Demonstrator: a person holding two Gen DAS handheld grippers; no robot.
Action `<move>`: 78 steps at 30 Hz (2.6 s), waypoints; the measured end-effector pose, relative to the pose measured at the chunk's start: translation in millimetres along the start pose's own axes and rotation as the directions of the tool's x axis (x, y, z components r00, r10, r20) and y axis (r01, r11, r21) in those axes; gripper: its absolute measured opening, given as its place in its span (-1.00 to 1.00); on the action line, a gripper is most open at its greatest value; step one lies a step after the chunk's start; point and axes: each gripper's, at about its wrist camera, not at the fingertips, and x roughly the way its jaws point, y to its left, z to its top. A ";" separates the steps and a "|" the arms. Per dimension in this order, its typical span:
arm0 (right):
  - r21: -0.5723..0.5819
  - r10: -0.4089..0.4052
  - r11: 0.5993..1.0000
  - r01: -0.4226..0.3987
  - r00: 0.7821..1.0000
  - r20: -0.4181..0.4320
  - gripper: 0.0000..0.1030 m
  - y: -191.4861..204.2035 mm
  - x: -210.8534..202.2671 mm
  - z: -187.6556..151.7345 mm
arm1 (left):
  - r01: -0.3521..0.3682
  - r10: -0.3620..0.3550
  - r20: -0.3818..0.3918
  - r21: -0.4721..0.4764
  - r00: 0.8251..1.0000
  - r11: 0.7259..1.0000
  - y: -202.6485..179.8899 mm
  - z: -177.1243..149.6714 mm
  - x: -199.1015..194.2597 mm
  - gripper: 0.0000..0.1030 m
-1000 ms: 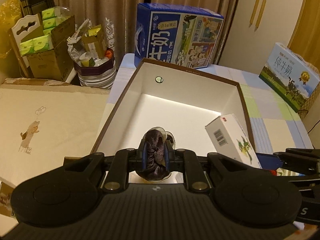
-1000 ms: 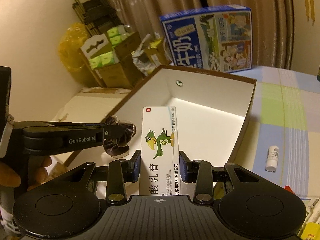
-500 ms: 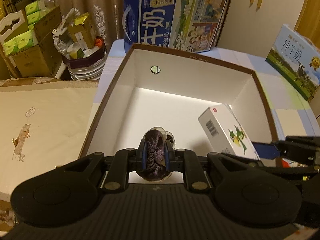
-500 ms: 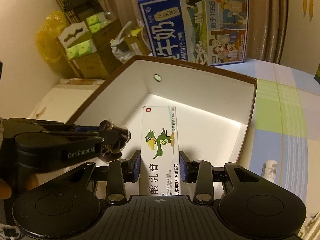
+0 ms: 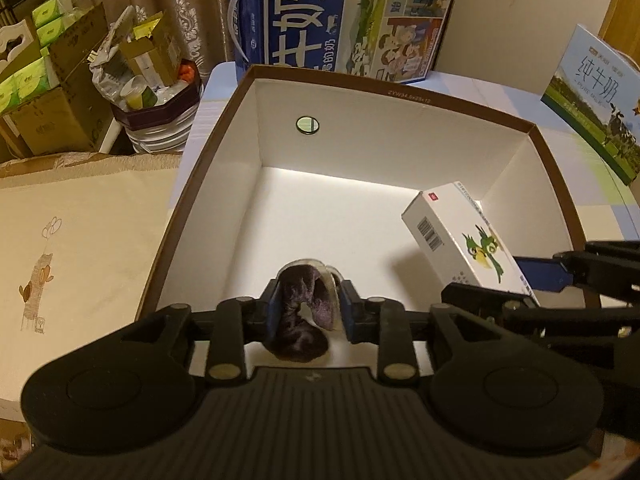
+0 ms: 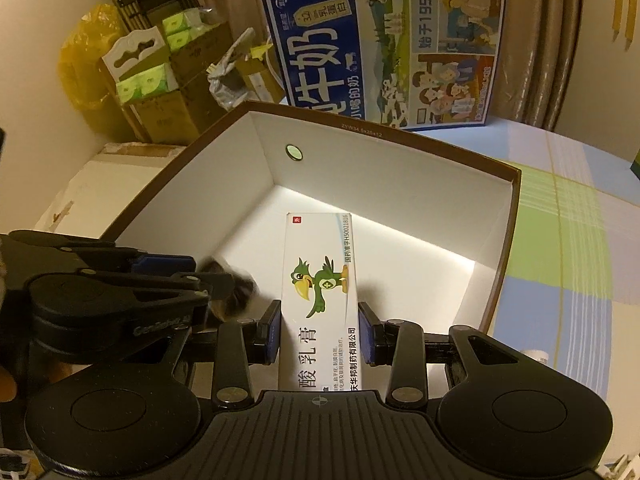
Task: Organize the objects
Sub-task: 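Carry ointment box and scrunchie into the brown box and open both tools, then withdraw both tools from the brown box toward the yellow snack pouch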
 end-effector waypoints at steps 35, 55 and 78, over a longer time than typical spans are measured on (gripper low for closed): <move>0.010 0.071 0.997 -0.072 0.995 0.064 -0.27 16.0 -78.9 -40.4 | 0.004 -0.002 0.032 -0.054 0.999 0.999 8.3 -42.2 -94.7 0.48; 0.110 0.062 0.991 -0.075 0.991 0.121 0.16 20.5 -166.0 -100.1 | 0.034 -0.029 0.074 -0.065 0.997 0.997 -20.9 -97.1 -166.5 0.71; 0.235 -0.007 0.972 -0.022 0.992 0.122 0.17 -23.4 -233.0 -165.8 | 0.104 -0.106 0.048 0.049 0.993 0.993 -108.9 -143.0 -195.6 0.73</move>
